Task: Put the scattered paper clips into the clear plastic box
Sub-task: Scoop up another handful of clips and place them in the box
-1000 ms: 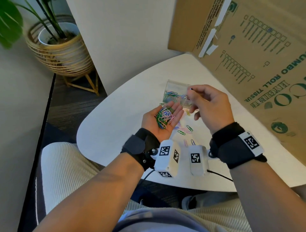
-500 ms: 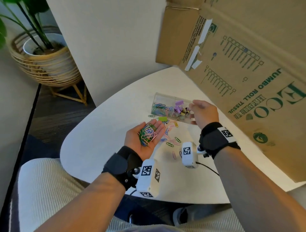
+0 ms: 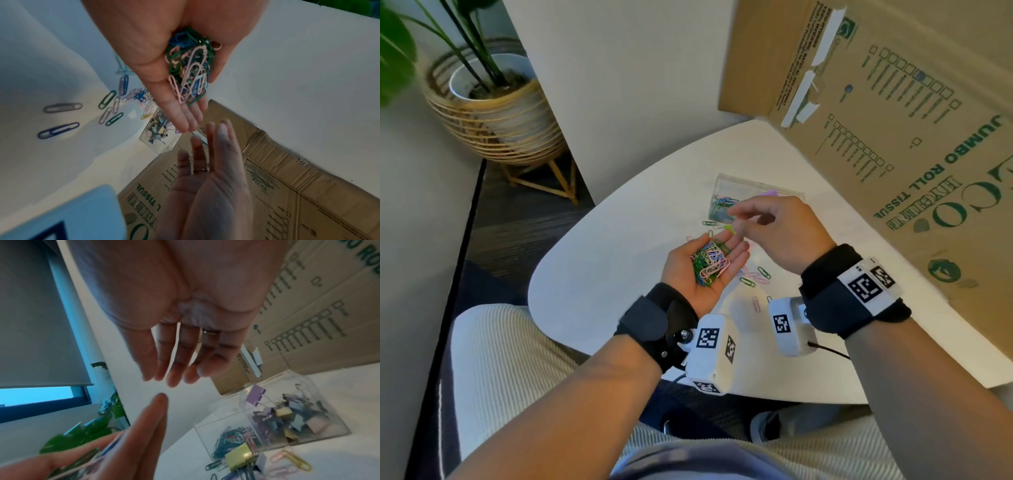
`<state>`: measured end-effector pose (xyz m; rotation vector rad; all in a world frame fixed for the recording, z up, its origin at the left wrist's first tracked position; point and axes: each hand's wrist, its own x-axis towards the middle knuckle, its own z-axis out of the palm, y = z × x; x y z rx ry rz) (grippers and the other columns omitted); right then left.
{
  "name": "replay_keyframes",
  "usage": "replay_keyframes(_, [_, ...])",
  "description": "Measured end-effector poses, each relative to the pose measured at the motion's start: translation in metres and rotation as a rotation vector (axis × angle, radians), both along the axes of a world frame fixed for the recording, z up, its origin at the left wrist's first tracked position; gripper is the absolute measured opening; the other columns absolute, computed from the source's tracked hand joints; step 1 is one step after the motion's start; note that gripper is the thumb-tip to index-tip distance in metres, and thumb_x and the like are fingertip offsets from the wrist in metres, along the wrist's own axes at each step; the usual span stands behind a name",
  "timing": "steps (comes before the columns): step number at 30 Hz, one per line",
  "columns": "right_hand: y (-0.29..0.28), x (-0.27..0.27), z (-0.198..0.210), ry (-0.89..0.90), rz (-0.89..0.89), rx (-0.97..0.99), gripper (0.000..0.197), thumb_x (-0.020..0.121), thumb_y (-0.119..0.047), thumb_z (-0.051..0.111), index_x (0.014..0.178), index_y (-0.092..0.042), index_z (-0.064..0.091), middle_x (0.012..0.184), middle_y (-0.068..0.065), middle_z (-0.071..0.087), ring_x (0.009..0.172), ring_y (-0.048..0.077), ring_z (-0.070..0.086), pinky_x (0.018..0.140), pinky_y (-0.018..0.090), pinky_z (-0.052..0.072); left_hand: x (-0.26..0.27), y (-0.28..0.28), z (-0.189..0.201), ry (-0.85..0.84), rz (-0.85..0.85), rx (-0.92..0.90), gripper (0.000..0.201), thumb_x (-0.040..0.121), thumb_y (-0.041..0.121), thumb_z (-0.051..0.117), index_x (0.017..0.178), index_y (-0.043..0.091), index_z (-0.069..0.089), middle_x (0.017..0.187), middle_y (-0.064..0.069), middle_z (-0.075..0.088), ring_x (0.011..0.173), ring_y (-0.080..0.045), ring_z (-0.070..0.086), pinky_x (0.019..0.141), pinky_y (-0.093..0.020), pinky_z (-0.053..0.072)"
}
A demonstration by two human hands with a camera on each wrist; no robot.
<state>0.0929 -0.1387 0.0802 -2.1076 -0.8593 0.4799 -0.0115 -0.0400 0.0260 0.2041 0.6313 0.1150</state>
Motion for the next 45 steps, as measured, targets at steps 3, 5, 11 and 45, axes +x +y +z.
replay_keyframes(3, [0.004, -0.016, 0.001, -0.004, 0.172, -0.135, 0.009, 0.084, -0.017, 0.072, 0.092, -0.021, 0.075, 0.073, -0.007, 0.062, 0.062, 0.009, 0.061, 0.066, 0.026, 0.052, -0.001, -0.001, -0.001, 0.021, -0.025, 0.010, 0.035, 0.099, 0.025, 0.040, 0.116, -0.001, 0.057, 0.094, -0.018, 0.067, 0.080, -0.028, 0.067, 0.066, -0.036, 0.061])
replay_keyframes(5, [0.004, -0.022, -0.003, -0.013, 0.203, -0.180, 0.005, 0.080, -0.020, 0.077, 0.085, -0.019, 0.076, 0.065, -0.005, 0.057, 0.064, 0.020, 0.062, 0.072, 0.039, 0.055, -0.003, -0.003, -0.001, 0.016, -0.038, -0.017, 0.036, 0.099, 0.026, 0.040, 0.116, -0.001, 0.057, 0.093, -0.018, 0.065, 0.079, -0.028, 0.065, 0.065, -0.034, 0.059])
replay_keyframes(11, [-0.006, -0.023, -0.007, -0.004, 0.175, -0.058, 0.027, 0.079, -0.021, 0.078, 0.105, -0.023, 0.073, 0.089, -0.002, 0.066, 0.071, -0.006, 0.049, 0.068, 0.012, 0.039, -0.005, 0.003, -0.003, -0.025, -0.006, -0.064, 0.038, 0.099, 0.029, 0.039, 0.116, -0.002, 0.055, 0.094, -0.019, 0.065, 0.066, -0.029, 0.070, 0.056, -0.031, 0.059])
replay_keyframes(45, [0.018, 0.016, -0.006, 0.485, -0.259, 0.248, 0.005, 0.077, -0.009, 0.078, 0.079, -0.014, 0.075, 0.061, 0.002, 0.067, 0.044, 0.012, 0.047, 0.040, 0.020, 0.039, 0.001, 0.020, -0.007, -0.032, 0.050, -0.031, 0.038, 0.102, 0.022, 0.034, 0.112, -0.006, 0.058, 0.097, -0.023, 0.070, 0.096, -0.034, 0.064, 0.080, -0.042, 0.051])
